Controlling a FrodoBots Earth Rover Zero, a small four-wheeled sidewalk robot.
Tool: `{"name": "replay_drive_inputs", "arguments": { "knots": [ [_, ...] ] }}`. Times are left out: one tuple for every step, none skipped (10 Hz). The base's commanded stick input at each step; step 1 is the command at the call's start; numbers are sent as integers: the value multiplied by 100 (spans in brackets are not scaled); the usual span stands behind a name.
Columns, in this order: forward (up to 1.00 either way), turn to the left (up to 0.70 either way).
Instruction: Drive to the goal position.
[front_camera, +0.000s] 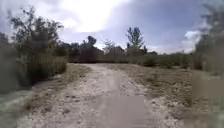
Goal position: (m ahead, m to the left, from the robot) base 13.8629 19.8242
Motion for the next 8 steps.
{"name": "replay_drive_inputs", "arguments": {
  "knots": [
    [85, 0],
    [85, 0],
    [85, 0],
    [85, 0],
    [85, 0],
    [85, 0],
    [85, 0],
    [85, 0]
  ]
}}
